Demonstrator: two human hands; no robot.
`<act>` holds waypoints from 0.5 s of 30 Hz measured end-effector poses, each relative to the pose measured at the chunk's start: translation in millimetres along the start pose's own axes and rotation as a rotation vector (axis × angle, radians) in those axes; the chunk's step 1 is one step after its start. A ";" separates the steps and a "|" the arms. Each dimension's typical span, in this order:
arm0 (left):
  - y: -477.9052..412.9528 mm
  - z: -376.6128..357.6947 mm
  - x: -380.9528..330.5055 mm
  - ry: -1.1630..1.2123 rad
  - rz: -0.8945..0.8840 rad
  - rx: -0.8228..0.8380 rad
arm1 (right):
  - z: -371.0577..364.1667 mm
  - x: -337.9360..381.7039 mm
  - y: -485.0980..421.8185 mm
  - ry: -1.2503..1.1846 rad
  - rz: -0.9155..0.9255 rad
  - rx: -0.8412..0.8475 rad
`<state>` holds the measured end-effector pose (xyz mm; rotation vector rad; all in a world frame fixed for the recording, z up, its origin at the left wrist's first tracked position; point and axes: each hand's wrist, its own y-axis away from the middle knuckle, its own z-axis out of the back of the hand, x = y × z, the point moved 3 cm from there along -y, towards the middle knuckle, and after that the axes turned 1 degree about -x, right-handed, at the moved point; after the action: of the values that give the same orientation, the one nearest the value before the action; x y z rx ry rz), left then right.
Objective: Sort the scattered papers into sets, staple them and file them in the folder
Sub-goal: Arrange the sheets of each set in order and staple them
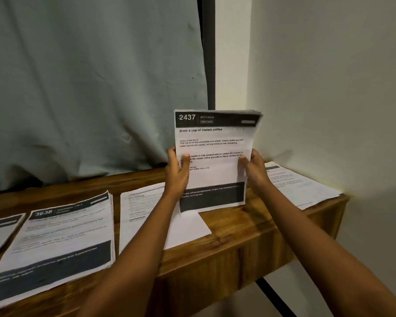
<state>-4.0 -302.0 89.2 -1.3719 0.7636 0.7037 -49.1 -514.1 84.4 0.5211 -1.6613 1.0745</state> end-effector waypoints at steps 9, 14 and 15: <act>-1.5 -10.9 8.3 -0.070 0.009 -0.052 | 2.7 -5.5 -0.5 -0.008 0.049 -0.058; -4.9 -18.1 7.7 -0.065 0.005 -0.033 | 4.6 -6.8 -13.5 0.024 0.004 -0.090; 0.5 -18.5 13.6 -0.044 0.026 -0.029 | 4.5 -11.6 -12.3 0.033 -0.012 -0.075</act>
<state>2.3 -320.5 77.1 -1.3701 0.7400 0.7661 -37.8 -526.0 78.4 0.4622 -1.6605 1.0033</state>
